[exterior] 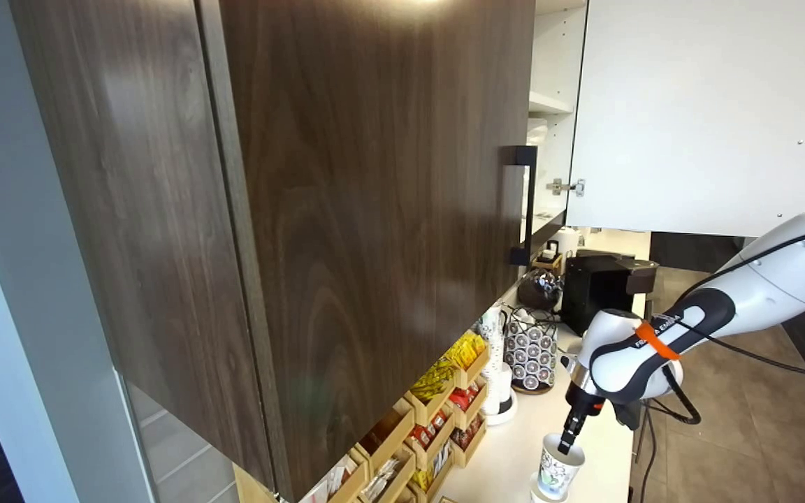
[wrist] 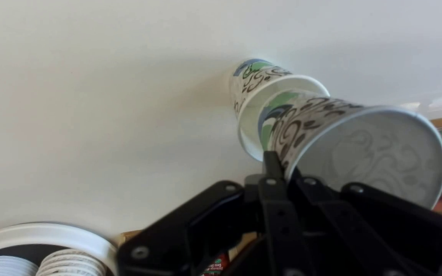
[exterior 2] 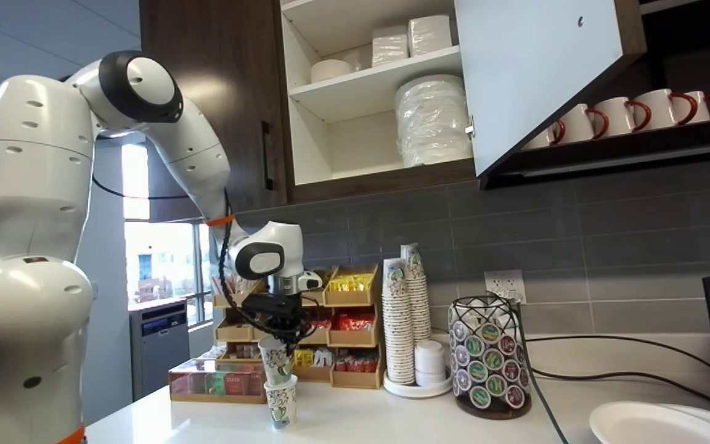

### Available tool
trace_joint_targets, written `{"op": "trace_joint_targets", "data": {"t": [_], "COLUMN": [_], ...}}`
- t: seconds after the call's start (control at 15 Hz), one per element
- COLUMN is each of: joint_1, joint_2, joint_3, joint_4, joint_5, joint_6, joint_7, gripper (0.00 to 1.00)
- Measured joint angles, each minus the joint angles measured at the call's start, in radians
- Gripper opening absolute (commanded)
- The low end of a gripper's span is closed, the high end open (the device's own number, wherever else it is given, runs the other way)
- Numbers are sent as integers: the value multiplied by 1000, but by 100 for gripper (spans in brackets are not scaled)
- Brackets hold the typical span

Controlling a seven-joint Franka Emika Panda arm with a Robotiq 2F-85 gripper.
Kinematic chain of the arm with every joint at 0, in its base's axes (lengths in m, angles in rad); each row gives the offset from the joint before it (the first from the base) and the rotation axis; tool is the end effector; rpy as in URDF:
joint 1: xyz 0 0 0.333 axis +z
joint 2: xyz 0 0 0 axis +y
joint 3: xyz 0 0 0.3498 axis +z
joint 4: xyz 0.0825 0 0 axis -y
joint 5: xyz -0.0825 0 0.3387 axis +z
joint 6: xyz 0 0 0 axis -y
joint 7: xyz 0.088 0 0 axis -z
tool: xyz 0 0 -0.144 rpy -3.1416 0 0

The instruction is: Put the paper cup on the right inside the paper cup on the left, turn the papers over and then put it in the bottom shelf of the cabinet

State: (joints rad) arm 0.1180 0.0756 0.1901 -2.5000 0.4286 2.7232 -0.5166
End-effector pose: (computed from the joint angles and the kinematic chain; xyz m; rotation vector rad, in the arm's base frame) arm 0.4473 0.1330 0.3039 -2.8605 -0.6441 -0.2431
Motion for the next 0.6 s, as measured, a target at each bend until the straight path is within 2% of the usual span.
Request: {"op": "trace_joint_targets", "data": {"t": [0.27,0.33,0.47,0.6], "joint_1": [-7,-10,-16,-24], "joint_2": [46,59,85,109], "joint_3": [1,1,1,6], "joint_4": [31,35,42,50], "joint_5": [7,4,-5,-5], "joint_6": [0,0,0,0], "joint_7": [-15,-15,-14,-14], "gripper": [1,28,34,50]}}
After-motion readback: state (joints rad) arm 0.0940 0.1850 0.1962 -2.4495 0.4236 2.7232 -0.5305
